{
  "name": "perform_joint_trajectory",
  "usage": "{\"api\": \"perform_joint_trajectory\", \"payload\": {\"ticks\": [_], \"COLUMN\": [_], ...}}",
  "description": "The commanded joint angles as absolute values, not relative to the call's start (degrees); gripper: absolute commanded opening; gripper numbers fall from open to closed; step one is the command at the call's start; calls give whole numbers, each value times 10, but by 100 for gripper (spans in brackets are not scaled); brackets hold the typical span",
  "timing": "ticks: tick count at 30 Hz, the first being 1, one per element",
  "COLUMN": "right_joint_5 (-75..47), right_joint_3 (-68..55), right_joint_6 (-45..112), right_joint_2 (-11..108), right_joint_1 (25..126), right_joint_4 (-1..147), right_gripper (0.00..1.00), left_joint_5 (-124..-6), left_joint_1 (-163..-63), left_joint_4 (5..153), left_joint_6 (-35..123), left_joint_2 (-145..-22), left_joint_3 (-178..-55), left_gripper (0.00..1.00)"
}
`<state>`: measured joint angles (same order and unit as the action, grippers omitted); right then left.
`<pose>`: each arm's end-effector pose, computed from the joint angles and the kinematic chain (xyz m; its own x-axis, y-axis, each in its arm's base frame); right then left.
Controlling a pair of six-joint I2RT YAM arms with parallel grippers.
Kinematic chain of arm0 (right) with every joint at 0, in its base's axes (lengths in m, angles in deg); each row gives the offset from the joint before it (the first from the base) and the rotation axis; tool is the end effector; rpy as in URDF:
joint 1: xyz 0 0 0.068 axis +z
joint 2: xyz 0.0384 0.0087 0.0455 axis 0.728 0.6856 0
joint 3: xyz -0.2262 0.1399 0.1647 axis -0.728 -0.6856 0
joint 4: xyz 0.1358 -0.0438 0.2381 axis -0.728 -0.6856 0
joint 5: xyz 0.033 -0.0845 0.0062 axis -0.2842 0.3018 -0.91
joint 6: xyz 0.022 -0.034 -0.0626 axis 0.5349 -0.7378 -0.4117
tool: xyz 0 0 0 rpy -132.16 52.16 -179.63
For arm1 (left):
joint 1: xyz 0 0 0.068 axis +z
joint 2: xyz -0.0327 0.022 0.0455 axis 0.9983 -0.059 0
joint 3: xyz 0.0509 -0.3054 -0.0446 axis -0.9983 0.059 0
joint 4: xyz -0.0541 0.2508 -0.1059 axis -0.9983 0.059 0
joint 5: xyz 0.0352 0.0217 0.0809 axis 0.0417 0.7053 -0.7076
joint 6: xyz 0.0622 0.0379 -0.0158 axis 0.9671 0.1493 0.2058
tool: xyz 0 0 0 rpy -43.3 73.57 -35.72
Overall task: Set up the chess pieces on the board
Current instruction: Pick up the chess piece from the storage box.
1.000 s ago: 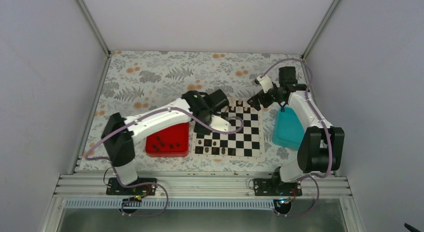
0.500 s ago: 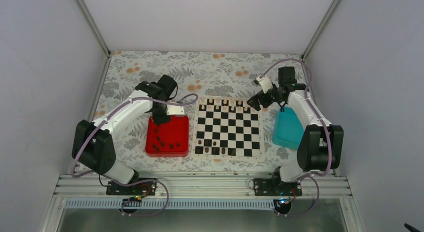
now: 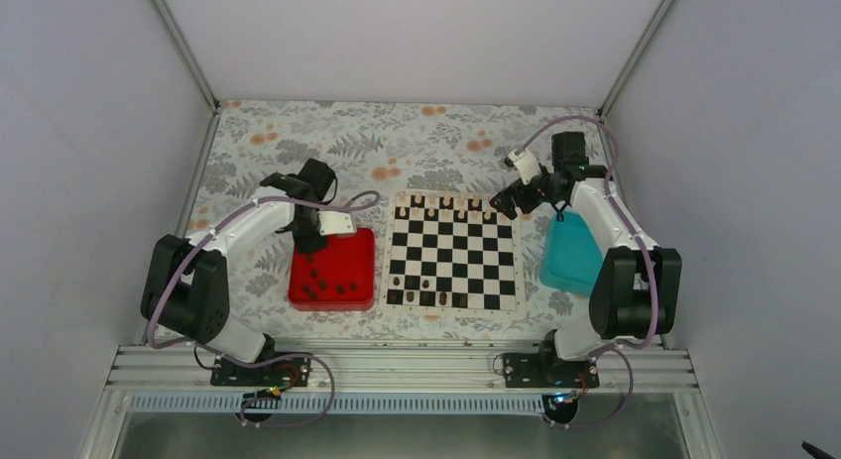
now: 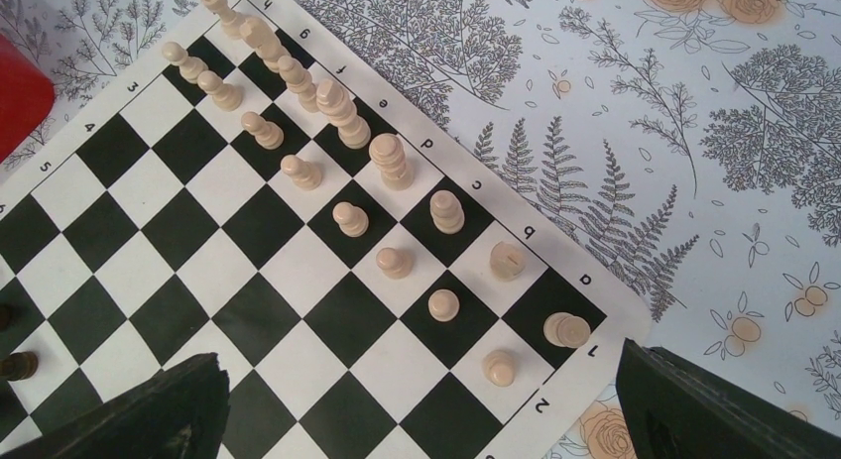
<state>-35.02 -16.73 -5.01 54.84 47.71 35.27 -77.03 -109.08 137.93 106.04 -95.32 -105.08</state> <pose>0.3346 0.0356 0.2624 -0.6104 -0.4759 -0.6332 -0.6708 0.7357 0.0937 0.2616 -0.1034 0.2203 -0.2885 0.9572 -0.0212 0.9479 0.2887 0.1349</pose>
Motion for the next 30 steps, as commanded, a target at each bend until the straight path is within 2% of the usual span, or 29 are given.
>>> {"api": "perform_joint_trajectory", "payload": {"ticks": [1, 30], "right_joint_5": [-367, -370], "right_joint_3": [-153, -153], "right_joint_6": [-58, -63], "right_joint_2": [551, 561], "right_joint_1": [473, 473], "right_joint_4": [350, 344], "right_gripper": [100, 100], "left_joint_5": [-768, -779], "left_joint_1": [-1066, -1038], "left_joint_4": [1337, 1279], "left_joint_6": [1079, 1075], "left_joint_2": [-959, -998], "left_joint_3": [-1036, -1008], "left_gripper": [24, 25]}}
